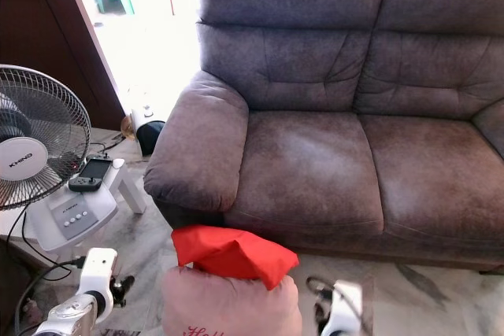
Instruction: Move the pillow to the sofa from floor
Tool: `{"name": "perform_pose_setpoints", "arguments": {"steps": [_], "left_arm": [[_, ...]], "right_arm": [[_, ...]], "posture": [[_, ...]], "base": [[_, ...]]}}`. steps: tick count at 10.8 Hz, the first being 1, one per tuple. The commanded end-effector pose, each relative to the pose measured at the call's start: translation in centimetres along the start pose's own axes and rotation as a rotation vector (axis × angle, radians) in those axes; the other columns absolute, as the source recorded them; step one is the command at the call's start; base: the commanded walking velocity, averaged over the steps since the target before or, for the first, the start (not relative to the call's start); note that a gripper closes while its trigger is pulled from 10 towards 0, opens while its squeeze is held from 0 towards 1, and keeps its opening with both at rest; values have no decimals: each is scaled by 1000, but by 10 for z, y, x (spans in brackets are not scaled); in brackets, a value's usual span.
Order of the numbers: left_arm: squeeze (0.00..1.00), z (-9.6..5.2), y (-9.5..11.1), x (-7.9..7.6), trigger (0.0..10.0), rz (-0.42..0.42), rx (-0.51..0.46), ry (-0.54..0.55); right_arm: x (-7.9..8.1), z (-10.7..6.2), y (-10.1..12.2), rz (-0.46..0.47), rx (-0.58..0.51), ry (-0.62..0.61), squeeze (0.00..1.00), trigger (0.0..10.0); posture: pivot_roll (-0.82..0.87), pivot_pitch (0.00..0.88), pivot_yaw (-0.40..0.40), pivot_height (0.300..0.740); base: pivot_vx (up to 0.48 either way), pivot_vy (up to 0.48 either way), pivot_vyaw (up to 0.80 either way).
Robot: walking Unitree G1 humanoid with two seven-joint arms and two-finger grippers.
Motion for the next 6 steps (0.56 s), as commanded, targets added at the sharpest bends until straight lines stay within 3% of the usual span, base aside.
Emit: {"name": "perform_pose_setpoints", "arguments": {"steps": [1, 2, 3, 4, 5, 6], "left_arm": [[0, -1, 0, 1, 10000, -24, -15, 21], [0, -2, 1, 3, 10000, -77, -49, 64], [0, -4, 10, 8, 10000, -130, -153, 135], [0, -6, 15, 10, 10000, -146, -204, 168], [0, -7, 19, 11, 10000, -158, -246, 192], [0, -11, 30, 13, 10000, -140, -351, 226]], "right_arm": [[-1, 2, 13, -16, -49, -3, 0, 10000], [-7, 3, 25, -23, -100, -11, 0, 10000], [-27, 1, 64, -22, -284, -59, 0, 10000], [-36, -3, 85, -23, -382, -78, 0, 10000], [-41, -7, 103, -22, -467, -87, 0, 10000], [-34, -23, 143, -33, -674, -54, 0, 10000]], "posture": [[-1, 0, -20, 740], [-3, 0, -20, 740], [2, 0, -25, 740], [2, 0, -24, 740], [3, 0, -25, 740], [15, 0, -36, 740]], "base": [[0, 0, 0], [0, 0, 0], [0, 0, 0], [0, 0, 0], [0, 0, 0], [0, 0, 0]]}}
Point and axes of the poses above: a point about 5 cm out from each wrist's last joint towards the gripper, its own z axis pointing out of the wrist towards the gripper, its own y axis along the axis of the wrist's last joint, x = y × z, the point moved 2 cm from there along z, pointing out of the wrist towards the gripper, and after that the axes turned 5 degrees about z, right-handed, at the moved point
